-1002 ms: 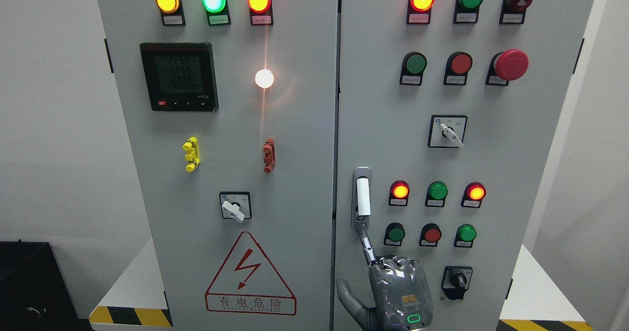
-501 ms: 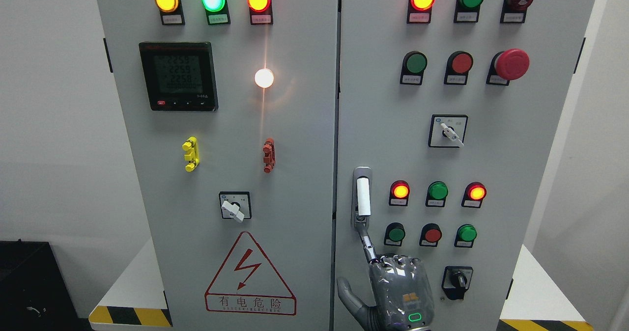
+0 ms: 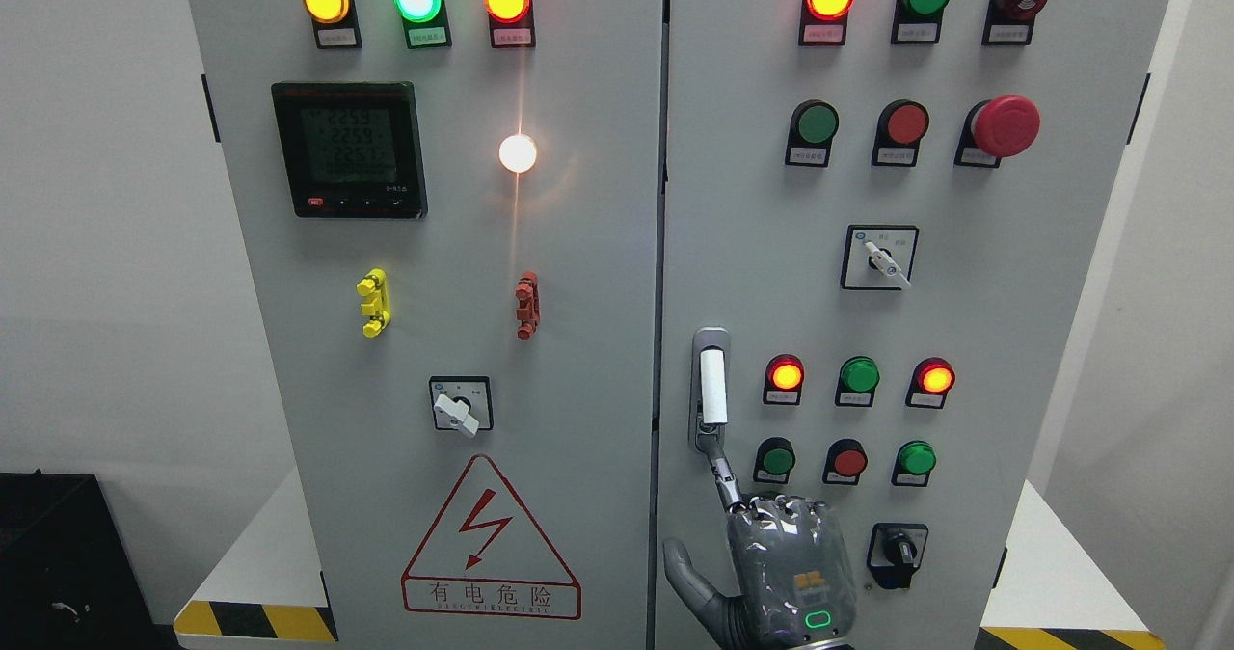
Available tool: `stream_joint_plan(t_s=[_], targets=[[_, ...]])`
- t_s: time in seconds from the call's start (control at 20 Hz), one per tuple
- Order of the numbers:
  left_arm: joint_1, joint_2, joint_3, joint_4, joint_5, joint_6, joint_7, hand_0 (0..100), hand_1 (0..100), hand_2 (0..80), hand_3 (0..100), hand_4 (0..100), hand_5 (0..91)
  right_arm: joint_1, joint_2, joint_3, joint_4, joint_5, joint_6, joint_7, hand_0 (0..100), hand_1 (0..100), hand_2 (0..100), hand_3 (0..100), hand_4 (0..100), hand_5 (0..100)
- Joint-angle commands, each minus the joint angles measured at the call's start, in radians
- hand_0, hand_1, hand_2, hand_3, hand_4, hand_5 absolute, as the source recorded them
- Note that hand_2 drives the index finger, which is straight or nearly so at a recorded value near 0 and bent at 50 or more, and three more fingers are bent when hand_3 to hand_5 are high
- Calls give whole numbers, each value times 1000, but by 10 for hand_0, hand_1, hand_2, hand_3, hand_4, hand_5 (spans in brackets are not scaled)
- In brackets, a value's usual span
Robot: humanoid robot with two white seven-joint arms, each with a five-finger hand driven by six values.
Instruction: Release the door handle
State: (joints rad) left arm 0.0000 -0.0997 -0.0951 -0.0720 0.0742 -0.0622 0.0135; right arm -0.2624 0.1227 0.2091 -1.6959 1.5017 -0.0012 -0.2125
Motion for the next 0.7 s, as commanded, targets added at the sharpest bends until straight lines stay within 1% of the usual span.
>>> stream_joint_plan(t_s=[0.0,0.2,0.35,0.45,0.6,0.65], targets=[[17,0,0,0,1,-1,0,120,556,0,0,0,0,0,0,9,-30,0,-3,-2,362,249,99,1000,1000,1000],[17,0,0,0,-1,-1,0,120,556,0,0,0,0,3,0,9,-42,-1,-5,-10,362,250,110,1000,1000,1000],[17,0,0,0,1,-1,0,120,556,0,0,0,0,15,-2,9,-51,-3,-6,-11,362,251,149,1000,1000,1000],[17,0,0,0,-1,-1,0,120,556,0,0,0,0,28,-3,9,-70,-5,-11,-19,362,252,209,1000,1000,1000],[17,0,0,0,1,-1,0,120,556,0,0,0,0,51,-3,9,-97,-5,-16,-21,366,255,251,1000,1000,1000],[17,0,0,0,-1,-1,0,120,556,0,0,0,0,57,-3,9,-103,-6,-16,-21,371,258,276,1000,979,1000]])
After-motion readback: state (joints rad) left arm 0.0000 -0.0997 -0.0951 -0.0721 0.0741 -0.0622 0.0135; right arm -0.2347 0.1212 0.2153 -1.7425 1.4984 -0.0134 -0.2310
